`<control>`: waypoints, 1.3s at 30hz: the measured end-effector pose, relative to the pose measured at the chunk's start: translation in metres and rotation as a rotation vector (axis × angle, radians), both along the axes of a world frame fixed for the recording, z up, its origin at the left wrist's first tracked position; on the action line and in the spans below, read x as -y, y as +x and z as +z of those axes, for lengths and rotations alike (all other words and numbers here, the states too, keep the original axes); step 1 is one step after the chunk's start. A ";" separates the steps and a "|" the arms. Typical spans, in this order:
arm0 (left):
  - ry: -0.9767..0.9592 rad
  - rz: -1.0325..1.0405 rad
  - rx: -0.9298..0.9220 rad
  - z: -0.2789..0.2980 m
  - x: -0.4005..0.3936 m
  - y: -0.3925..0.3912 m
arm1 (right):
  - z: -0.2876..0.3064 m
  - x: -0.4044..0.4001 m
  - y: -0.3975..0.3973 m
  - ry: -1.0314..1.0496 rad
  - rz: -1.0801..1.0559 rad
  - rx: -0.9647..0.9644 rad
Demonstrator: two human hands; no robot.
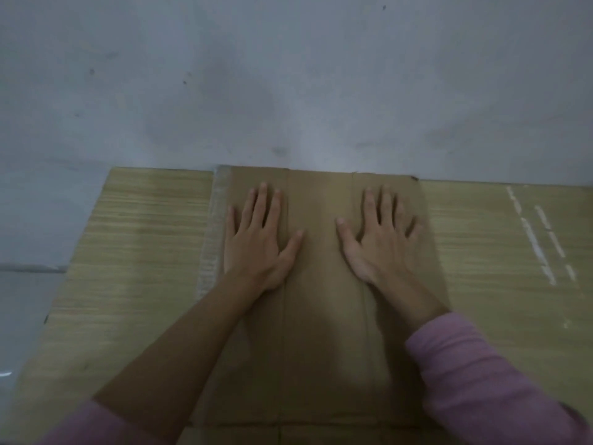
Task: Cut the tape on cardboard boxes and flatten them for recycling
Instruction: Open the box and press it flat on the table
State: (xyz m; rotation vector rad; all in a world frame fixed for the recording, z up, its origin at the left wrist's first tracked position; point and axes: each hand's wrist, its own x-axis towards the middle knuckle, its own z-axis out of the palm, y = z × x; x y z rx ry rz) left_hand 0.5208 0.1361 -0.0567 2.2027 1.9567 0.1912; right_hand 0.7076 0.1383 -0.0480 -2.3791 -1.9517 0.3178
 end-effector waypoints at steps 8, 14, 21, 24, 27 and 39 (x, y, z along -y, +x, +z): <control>-0.188 -0.002 0.022 0.013 -0.012 -0.004 | 0.021 -0.007 0.006 -0.173 0.020 -0.150; -0.200 -0.163 0.016 0.036 0.068 -0.012 | 0.071 0.072 0.011 -0.153 0.165 -0.316; 0.012 -0.094 0.095 0.006 0.192 0.002 | 0.028 0.202 -0.014 -0.166 0.132 -0.153; 0.087 -0.069 0.059 -0.009 0.196 0.006 | 0.005 0.217 -0.025 -0.027 0.097 -0.026; 0.096 -0.087 0.018 -0.010 0.190 0.004 | -0.003 0.213 -0.025 -0.014 0.092 0.026; 0.056 0.055 0.065 -0.006 0.237 -0.052 | 0.000 0.256 0.007 -0.009 -0.066 0.057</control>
